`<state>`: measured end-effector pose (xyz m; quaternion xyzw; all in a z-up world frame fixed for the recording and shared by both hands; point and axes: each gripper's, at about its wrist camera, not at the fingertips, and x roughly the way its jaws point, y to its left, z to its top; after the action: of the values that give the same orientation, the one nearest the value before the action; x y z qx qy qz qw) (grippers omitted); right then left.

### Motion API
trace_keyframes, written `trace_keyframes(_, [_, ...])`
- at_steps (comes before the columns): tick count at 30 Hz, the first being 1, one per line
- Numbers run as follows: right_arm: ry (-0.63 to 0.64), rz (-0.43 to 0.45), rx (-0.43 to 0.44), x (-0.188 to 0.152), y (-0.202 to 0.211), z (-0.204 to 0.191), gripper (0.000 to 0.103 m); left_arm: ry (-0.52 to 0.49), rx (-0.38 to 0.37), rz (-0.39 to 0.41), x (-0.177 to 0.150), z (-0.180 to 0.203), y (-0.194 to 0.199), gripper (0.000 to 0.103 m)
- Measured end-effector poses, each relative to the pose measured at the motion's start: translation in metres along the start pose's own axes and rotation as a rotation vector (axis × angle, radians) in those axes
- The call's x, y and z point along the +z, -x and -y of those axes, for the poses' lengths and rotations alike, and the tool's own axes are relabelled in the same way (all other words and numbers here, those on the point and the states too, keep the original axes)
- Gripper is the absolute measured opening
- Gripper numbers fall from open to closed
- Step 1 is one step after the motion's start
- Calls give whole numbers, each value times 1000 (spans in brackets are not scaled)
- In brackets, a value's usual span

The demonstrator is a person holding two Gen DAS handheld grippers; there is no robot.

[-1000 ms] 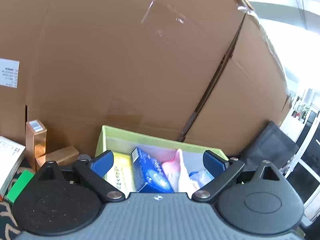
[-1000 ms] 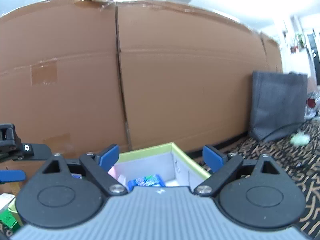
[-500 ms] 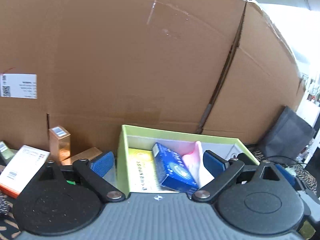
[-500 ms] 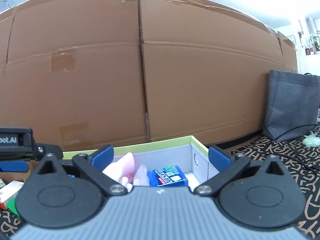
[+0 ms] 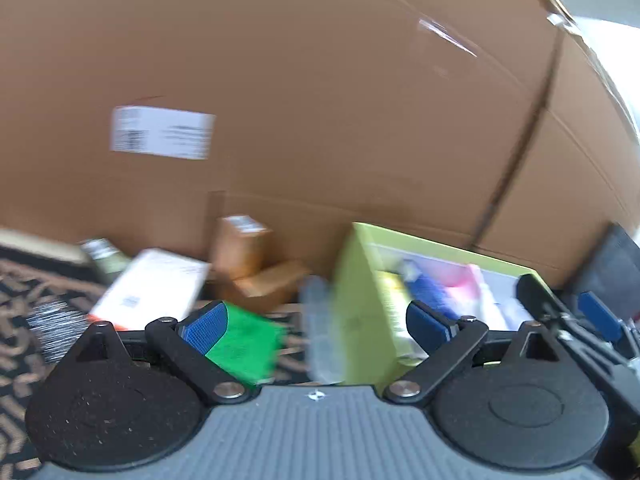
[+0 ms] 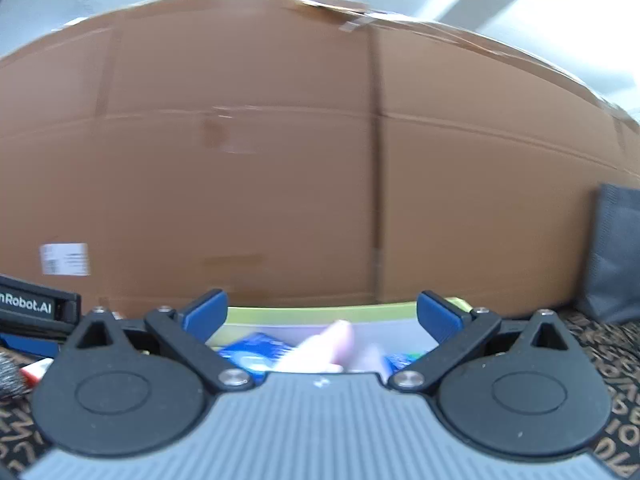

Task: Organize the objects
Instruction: 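Move both tools back toward the pile, then grasp the steel wool scrubber with the left tool while the right tool grasps the green box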

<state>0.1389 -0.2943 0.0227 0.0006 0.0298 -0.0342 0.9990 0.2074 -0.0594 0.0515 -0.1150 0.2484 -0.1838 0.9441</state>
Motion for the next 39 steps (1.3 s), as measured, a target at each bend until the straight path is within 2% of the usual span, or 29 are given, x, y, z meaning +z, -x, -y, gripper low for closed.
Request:
trace_keyframes(6, [41,-17,236,-2,8,-30,103,80,61,17,-12,-56,24,98])
trace_keyframes(10, [144,-36,396,-7,17,-59,103,90,110,21,-14,-75,29,98])
trace_keyframes(14, [274,-130,560,-21,23,-97,103,120,166,10,-16,-87,24,98])
trace_keyframes(16, [330,-176,601,-31,26,-113,102,105,203,5,-17,-90,20,98])
trace_keyframes(19, [403,-219,632,-41,27,-128,101,80,249,-11,-18,-95,12,98])
trace_keyframes(22, [401,-235,624,-40,23,-132,101,101,243,-31,-16,-106,3,97])
trace_keyframes(24, [362,-262,632,-36,14,-132,101,106,223,-56,-14,-113,-1,78])
trace_keyframes(25, [355,-276,634,-34,9,-134,101,105,208,-83,-14,-117,-3,59])
trace_keyframes(26, [363,-286,635,-33,5,-136,101,99,202,-104,-13,-119,-5,53])
trace_keyframes(30, [369,-340,678,-33,-20,-150,101,52,184,-139,-11,-118,1,49])
trace_keyframes(32, [385,-362,672,-33,-31,-157,101,26,177,-155,-12,-116,2,49])
trace_keyframes(35, [424,-382,630,-35,-53,-170,101,-13,188,-164,-13,-112,3,49])
trace_keyframes(39, [454,-447,583,-42,-83,-179,101,-1,185,-173,-11,-113,2,49])
